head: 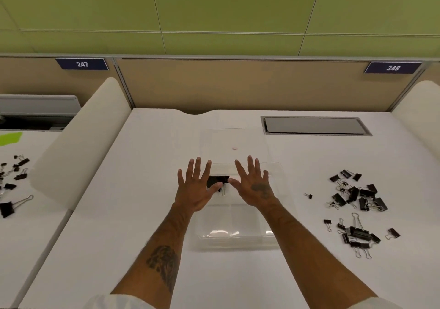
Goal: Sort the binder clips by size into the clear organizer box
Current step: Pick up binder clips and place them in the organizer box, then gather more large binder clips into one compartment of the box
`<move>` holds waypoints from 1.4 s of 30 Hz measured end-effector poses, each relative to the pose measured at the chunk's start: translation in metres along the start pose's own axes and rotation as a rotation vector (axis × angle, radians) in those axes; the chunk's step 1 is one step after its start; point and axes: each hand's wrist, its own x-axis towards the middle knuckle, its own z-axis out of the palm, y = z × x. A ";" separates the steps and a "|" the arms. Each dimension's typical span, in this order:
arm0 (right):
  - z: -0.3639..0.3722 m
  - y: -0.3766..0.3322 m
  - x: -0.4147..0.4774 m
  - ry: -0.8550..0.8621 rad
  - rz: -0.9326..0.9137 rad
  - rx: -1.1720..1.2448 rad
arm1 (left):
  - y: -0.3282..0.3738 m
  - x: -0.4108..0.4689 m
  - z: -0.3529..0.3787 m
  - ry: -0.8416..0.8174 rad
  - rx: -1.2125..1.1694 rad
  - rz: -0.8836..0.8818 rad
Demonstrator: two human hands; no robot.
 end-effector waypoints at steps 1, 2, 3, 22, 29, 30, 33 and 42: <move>0.001 0.004 -0.003 0.016 0.011 -0.022 | 0.003 0.000 0.000 -0.006 0.003 0.009; 0.002 0.008 -0.007 0.026 0.025 -0.034 | 0.006 0.001 0.001 -0.015 0.007 0.021; 0.002 0.012 -0.011 0.030 0.041 -0.034 | 0.011 0.001 0.002 -0.023 0.005 0.035; 0.003 0.202 -0.125 0.055 0.438 -0.065 | 0.197 0.012 0.049 -0.090 -0.053 0.272; 0.008 0.269 -0.164 -0.033 0.496 -0.042 | 0.237 0.001 0.079 -0.114 -0.043 0.246; 0.009 0.275 -0.166 -0.040 0.491 -0.042 | 0.239 0.000 0.081 -0.116 -0.037 0.232; 0.013 0.289 -0.171 -0.069 0.485 -0.027 | 0.242 -0.003 0.084 -0.108 -0.032 0.213; 0.022 0.300 -0.166 -0.030 0.446 -0.178 | 0.240 -0.003 0.089 -0.089 -0.050 0.224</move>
